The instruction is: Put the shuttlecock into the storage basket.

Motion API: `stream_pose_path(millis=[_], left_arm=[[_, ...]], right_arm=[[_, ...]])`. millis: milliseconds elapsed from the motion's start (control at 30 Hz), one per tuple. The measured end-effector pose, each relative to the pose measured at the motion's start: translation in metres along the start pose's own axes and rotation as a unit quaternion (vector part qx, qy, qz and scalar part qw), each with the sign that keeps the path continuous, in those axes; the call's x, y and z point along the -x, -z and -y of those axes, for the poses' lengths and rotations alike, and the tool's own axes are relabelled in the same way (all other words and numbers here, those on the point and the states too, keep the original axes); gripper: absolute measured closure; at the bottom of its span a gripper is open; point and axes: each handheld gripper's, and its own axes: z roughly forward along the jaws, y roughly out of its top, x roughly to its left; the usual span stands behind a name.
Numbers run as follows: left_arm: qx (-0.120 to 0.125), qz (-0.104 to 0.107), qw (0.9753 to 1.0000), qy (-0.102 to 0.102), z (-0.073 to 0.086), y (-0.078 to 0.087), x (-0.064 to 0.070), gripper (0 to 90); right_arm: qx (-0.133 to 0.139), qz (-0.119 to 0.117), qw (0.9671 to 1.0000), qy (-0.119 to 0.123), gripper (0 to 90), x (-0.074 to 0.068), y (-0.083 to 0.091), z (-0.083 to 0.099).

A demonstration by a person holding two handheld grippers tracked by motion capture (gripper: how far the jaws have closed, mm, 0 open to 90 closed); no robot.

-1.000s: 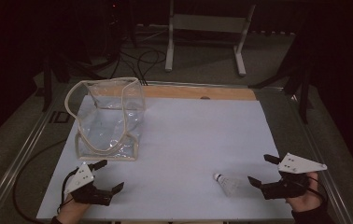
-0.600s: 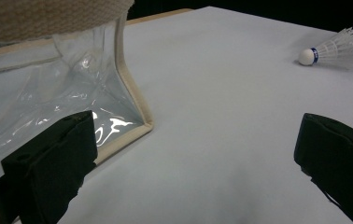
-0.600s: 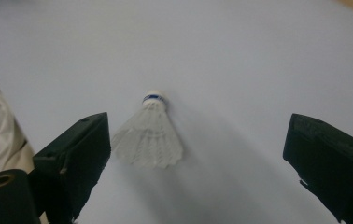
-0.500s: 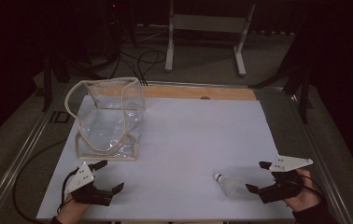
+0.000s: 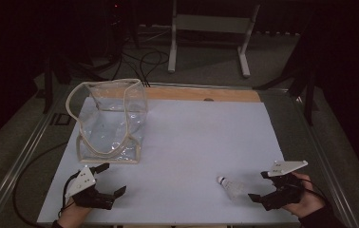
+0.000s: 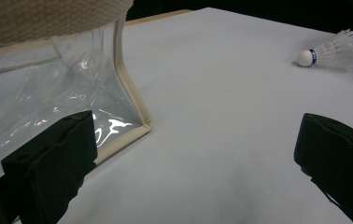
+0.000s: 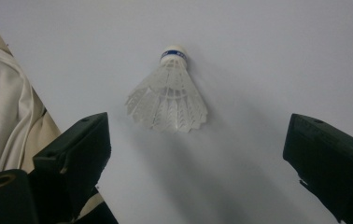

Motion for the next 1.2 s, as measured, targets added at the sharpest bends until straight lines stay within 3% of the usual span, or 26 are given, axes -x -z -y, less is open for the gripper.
stream_pose_path(millis=[333,467,600,1200], left_arm=[[-0.003,0.000,1.0000,-0.002,0.000,0.000,0.001,0.5],[-0.003,0.000,1.0000,-0.002,0.000,0.000,0.000,0.6],[-0.005,0.000,1.0000,-0.004,0.000,-0.001,0.001,0.5],[-0.009,0.001,0.9999,-0.009,0.001,-0.002,0.001,0.5]], right_arm=[[-0.040,-0.016,0.9991,-0.002,7.7,-0.001,-0.012,-0.001],[-0.062,-0.020,0.9977,0.017,7.7,-0.003,-0.021,-0.002],[-0.079,-0.017,0.9966,0.018,7.7,-0.003,-0.026,-0.003],[-0.111,-0.017,0.9935,0.019,7.7,0.003,-0.040,-0.008]])
